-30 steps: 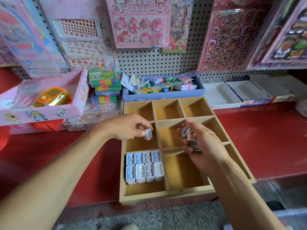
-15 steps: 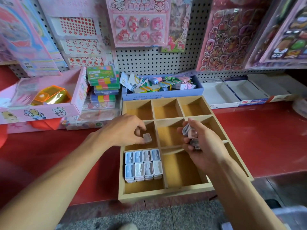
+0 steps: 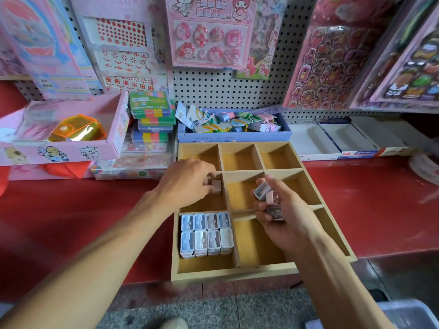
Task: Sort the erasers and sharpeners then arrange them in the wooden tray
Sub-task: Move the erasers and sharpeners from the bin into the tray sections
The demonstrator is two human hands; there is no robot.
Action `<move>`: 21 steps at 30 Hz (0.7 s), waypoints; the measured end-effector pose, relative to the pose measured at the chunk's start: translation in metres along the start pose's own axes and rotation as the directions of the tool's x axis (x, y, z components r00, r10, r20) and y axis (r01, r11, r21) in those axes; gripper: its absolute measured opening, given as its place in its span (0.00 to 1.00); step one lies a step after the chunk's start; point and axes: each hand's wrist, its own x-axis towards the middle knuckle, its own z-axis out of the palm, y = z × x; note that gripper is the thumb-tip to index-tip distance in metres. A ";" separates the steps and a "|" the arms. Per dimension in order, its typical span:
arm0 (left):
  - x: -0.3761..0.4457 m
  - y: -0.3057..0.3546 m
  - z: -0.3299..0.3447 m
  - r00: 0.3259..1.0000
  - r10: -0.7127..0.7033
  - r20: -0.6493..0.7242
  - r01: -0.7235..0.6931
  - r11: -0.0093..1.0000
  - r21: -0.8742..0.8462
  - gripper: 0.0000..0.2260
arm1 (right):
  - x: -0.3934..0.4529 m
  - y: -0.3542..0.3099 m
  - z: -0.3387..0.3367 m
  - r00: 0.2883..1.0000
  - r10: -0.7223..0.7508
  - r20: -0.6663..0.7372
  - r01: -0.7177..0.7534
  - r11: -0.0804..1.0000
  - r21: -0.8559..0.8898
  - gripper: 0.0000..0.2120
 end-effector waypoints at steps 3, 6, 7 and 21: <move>-0.011 0.008 -0.013 0.981 -0.146 -0.124 0.067 0.867 -0.494 0.05 | 0.000 0.003 0.007 0.999 0.030 0.031 -0.030 0.999 -0.020 0.09; -0.021 0.028 -0.022 0.987 -0.122 -0.103 0.013 0.706 -0.709 0.07 | 0.001 0.008 0.014 0.997 0.031 0.070 -0.028 0.999 -0.042 0.08; -0.024 0.034 -0.023 0.994 -0.088 -0.060 0.019 0.700 -0.714 0.08 | 0.001 0.009 0.017 0.995 0.029 0.096 -0.025 0.999 -0.048 0.08; -0.026 0.015 -0.026 0.987 -0.163 0.012 0.140 0.807 -0.574 0.10 | 0.001 0.008 0.020 0.999 -0.004 0.054 0.008 0.997 -0.075 0.07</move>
